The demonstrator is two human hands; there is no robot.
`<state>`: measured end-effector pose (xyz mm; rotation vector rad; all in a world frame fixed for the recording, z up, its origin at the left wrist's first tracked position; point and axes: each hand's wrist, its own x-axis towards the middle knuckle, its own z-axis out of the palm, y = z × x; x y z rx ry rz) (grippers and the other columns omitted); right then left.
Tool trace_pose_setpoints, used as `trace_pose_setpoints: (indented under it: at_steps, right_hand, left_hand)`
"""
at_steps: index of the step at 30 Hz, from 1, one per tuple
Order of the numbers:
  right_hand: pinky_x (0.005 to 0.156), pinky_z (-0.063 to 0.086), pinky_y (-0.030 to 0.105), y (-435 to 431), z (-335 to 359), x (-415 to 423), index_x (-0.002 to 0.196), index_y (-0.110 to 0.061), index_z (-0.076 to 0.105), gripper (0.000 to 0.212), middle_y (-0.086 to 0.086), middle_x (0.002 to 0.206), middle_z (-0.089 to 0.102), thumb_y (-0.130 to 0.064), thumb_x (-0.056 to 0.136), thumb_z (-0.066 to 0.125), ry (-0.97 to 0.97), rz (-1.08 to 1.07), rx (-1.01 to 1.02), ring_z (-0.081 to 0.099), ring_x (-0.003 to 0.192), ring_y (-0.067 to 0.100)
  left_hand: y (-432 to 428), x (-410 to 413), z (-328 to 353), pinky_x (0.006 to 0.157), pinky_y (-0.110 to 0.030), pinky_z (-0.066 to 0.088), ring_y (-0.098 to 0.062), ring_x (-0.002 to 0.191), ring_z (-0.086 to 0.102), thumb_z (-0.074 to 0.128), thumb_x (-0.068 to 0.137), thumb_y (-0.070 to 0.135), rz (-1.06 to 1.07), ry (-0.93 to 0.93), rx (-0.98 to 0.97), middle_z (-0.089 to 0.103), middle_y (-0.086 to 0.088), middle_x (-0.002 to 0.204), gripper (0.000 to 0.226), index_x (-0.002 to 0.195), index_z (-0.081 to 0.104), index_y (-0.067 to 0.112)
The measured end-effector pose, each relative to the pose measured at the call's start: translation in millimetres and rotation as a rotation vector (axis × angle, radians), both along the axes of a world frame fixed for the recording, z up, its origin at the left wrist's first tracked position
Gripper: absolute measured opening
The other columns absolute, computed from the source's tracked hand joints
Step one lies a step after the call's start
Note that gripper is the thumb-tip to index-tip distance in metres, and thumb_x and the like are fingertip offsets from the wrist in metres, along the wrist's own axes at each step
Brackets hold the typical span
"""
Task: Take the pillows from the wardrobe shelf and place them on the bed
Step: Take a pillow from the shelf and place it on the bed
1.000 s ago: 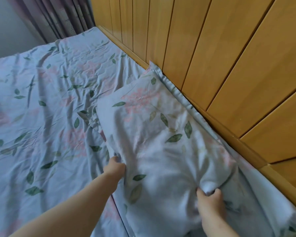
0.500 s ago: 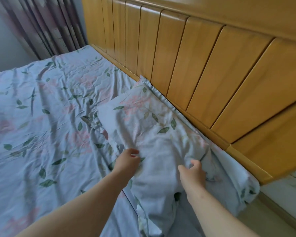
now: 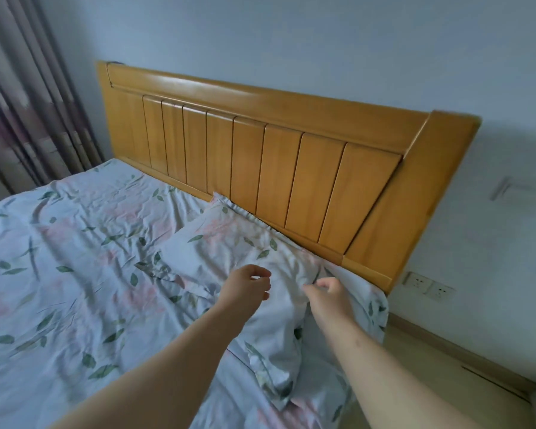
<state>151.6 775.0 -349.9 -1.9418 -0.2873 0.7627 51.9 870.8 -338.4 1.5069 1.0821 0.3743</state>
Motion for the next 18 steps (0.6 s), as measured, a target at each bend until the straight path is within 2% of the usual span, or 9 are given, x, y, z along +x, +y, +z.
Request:
trace_pose_setpoints:
  at_steps: [2,4,8,13,18]
  right_hand:
    - [0.059,0.034,0.029,-15.0,25.5,-4.9,0.105,-0.018,0.047,0.025,-0.001,0.084,0.049,-0.029,0.083,0.053,-0.046,-0.02,0.017,0.046,0.073,0.016]
    - [0.066,0.038,0.029,-30.6,54.4,-9.8,0.11,-0.018,0.049,0.028,-0.001,0.089,0.053,-0.03,0.086,0.052,-0.109,-0.043,0.037,0.051,0.08,0.017]
    - [0.054,0.034,0.023,-61.8,115.0,-17.6,0.119,-0.017,0.049,0.029,-0.012,0.079,0.044,-0.026,0.091,0.05,-0.213,-0.06,0.16,0.043,0.067,0.003]
    - [0.053,0.036,0.024,-109.2,182.4,-27.6,0.113,-0.014,0.055,0.024,-0.005,0.079,0.051,-0.023,0.091,0.051,-0.362,-0.176,0.28,0.048,0.067,0.008]
    - [0.062,0.041,0.027,-170.9,263.3,-37.8,0.107,-0.013,0.058,0.02,0.002,0.089,0.058,-0.019,0.089,0.051,-0.546,-0.272,0.416,0.053,0.076,0.016]
  left_hand:
    - [-16.4,-2.7,24.0,0.065,-0.029,0.043,-0.015,0.075,0.062,0.047,0.088,0.008,-0.051,-0.026,0.026,0.064,-0.003,0.085,0.02,0.084,0.061,0.023]
    - [-31.5,-5.3,49.2,0.068,-0.03,0.045,-0.015,0.079,0.063,0.046,0.088,0.011,-0.092,-0.054,0.07,0.066,-0.001,0.085,0.02,0.085,0.061,0.025]
    - [-63.2,-4.2,106.5,0.066,-0.026,0.046,-0.013,0.075,0.06,0.046,0.091,0.011,-0.155,-0.152,0.168,0.064,0.0,0.081,0.019,0.086,0.059,0.023]
    - [-111.6,-5.9,172.7,0.062,-0.022,0.046,-0.01,0.074,0.06,0.047,0.092,0.013,-0.23,-0.259,0.271,0.063,0.002,0.081,0.016,0.099,0.061,0.018]
    - [-171.2,-6.7,251.0,0.062,-0.019,0.046,-0.009,0.076,0.061,0.048,0.093,0.016,-0.308,-0.457,0.348,0.064,0.003,0.084,0.015,0.099,0.061,0.019]
